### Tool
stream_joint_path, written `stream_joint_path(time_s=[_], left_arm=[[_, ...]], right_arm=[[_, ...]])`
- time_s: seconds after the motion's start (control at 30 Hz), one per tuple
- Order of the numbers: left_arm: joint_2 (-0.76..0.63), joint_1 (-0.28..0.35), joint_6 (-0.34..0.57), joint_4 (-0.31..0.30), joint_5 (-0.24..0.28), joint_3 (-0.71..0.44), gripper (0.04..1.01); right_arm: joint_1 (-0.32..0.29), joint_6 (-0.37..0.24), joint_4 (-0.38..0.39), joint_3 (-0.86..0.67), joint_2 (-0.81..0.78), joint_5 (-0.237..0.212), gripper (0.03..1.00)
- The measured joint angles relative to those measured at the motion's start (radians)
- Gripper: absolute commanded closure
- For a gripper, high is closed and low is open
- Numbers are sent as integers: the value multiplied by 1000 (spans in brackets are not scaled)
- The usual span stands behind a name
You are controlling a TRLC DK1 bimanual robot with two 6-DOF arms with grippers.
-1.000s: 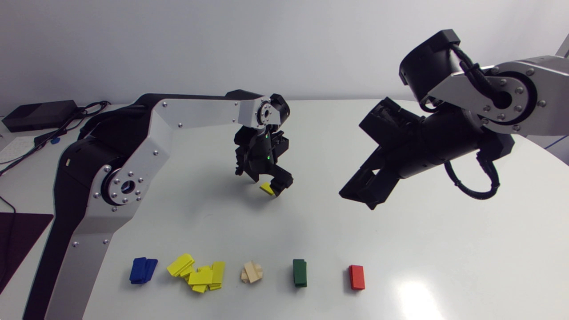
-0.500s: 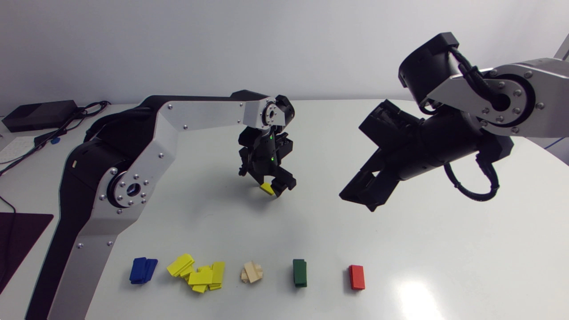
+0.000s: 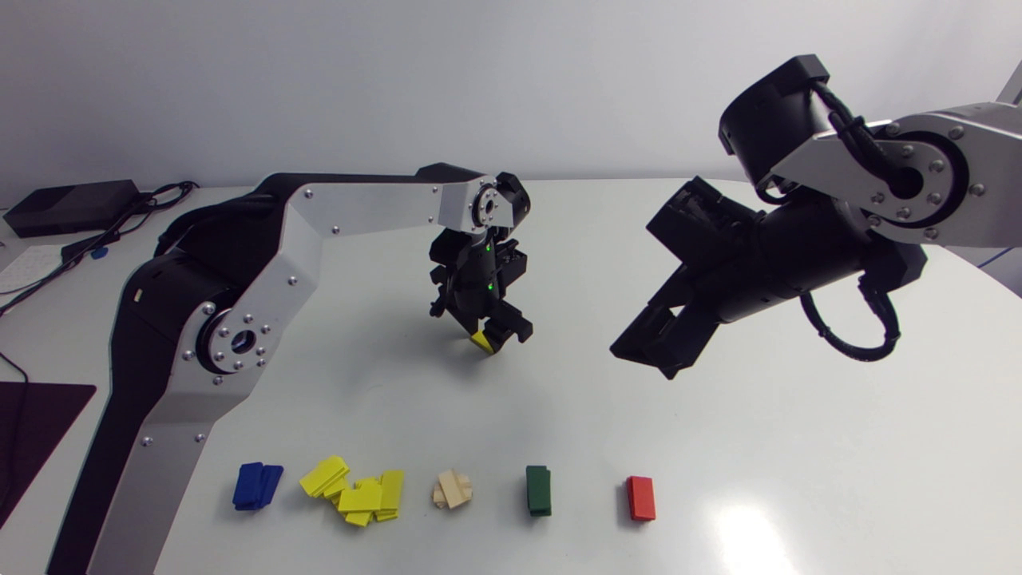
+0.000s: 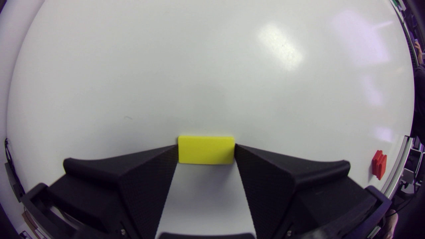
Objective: Take domino bricks one by one from the mixed stack on the table and place each onto the existing stack of the same color.
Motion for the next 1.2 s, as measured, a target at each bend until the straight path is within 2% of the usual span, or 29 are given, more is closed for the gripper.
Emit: stream_joint_path(time_s=[0.07,0.23,0.4,0.53,0.63,0.77,0.93,1.07,1.2], left_arm=[[0,0,0,0,0,0,672],[0,0,0,-1,0,0,674],[-11,0,0,-29,0,-1,675],[-80,-3,9,-21,-1,-61,733],[-195,-6,31,27,0,-177,733],[-380,-8,91,112,0,-394,731],[-574,17,167,169,0,-651,731],[-716,49,215,190,-5,-848,731],[-867,45,260,207,-7,-1016,731]], right_arm=[[0,0,0,0,0,0,72],[0,-9,0,0,-1,0,72],[-8,-16,0,-5,-12,0,72],[-12,-19,0,-5,-14,0,72],[-12,-19,0,-5,-14,-1,72],[-12,-23,3,-21,-15,-11,72],[-12,-26,4,-32,-15,-16,72],[-12,-26,4,-33,-15,-17,72],[-12,-27,16,-45,-21,-19,72]])
